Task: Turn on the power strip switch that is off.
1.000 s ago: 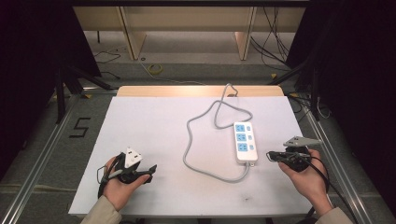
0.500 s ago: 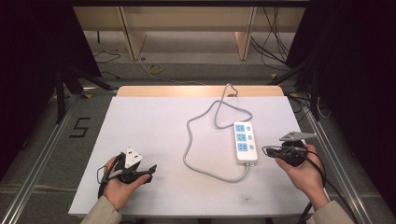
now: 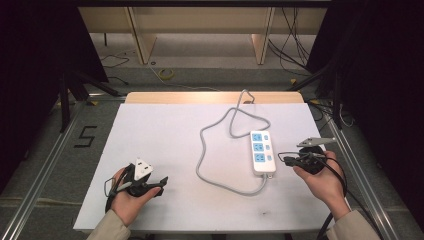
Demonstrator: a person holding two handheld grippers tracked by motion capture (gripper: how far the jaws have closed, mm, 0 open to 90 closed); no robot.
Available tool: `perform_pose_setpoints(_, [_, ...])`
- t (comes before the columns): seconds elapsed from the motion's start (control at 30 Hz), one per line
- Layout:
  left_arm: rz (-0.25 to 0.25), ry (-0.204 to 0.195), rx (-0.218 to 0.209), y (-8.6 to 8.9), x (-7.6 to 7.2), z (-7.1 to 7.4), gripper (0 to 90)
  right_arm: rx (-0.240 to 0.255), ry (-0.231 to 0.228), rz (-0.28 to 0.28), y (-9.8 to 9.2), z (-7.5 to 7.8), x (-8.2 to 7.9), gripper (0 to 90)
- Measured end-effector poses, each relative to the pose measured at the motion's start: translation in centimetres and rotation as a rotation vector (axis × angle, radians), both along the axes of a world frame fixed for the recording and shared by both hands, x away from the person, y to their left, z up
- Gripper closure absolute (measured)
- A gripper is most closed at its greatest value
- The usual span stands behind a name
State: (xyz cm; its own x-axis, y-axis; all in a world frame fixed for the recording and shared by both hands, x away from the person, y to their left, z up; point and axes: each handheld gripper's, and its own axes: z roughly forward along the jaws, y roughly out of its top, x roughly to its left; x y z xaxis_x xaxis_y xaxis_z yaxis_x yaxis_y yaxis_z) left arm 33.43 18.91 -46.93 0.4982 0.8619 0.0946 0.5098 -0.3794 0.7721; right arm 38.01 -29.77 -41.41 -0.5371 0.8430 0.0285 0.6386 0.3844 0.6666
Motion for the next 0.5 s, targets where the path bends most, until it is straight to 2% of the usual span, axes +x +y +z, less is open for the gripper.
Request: perform_pose_setpoints(0.5, [-0.001,0.0,-0.001,-0.1,0.0,0.0,26.8,-0.018,0.038,-0.002,0.2,0.5,1.2,90.0])
